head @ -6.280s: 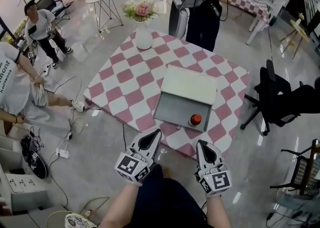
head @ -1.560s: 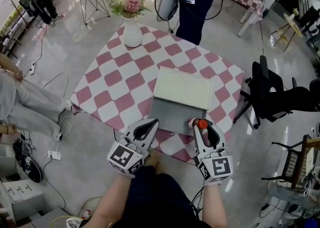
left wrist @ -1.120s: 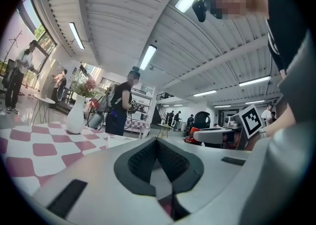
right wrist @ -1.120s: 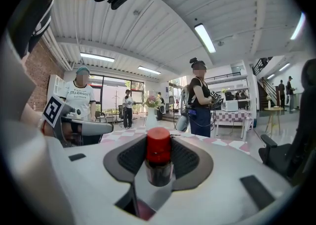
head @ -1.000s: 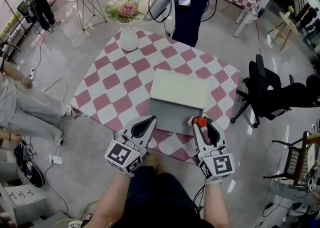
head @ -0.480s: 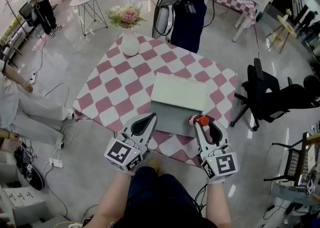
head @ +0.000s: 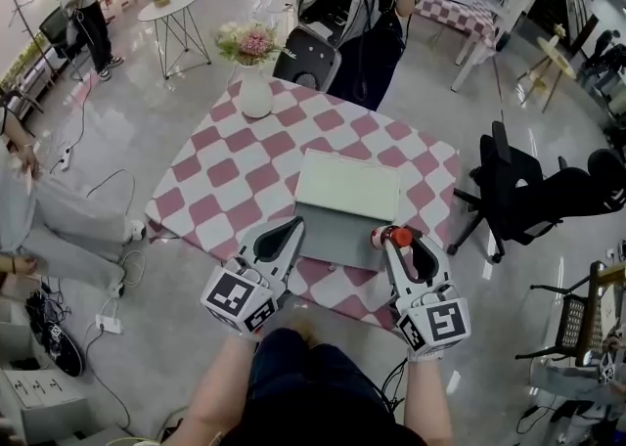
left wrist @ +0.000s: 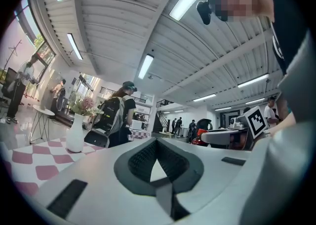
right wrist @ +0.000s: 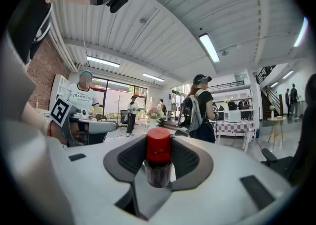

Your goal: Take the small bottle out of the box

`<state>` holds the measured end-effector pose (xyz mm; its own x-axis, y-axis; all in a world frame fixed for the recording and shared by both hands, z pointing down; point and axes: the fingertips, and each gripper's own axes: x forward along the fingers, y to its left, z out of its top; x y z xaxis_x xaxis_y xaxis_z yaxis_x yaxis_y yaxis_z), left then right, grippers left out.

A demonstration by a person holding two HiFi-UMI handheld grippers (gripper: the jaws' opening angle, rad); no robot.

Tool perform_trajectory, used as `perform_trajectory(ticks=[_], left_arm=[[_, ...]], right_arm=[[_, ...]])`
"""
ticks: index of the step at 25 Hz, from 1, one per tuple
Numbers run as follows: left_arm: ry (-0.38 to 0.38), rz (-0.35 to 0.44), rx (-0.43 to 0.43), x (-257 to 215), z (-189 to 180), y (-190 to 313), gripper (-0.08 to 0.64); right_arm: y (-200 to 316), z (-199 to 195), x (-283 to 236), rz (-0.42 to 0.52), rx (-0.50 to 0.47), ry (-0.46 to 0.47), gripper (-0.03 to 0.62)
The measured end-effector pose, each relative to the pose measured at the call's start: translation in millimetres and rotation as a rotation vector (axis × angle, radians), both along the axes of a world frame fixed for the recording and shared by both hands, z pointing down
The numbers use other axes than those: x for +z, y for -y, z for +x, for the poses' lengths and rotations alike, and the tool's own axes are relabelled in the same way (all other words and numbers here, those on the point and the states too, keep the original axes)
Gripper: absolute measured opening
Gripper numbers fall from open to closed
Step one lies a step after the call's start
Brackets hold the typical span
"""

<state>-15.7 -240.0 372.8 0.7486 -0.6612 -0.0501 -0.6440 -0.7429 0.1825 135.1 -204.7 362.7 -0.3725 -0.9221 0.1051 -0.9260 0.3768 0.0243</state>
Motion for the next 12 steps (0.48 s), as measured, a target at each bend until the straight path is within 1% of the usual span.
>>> perform_trajectory(ticks=[12], left_arm=[[-0.014,0.031,-0.003,-29.1,-3.3,0.5,0.002]], right_arm=[[-7.2,0.8,-23.1,0.036,-0.001,-0.003,0.146]])
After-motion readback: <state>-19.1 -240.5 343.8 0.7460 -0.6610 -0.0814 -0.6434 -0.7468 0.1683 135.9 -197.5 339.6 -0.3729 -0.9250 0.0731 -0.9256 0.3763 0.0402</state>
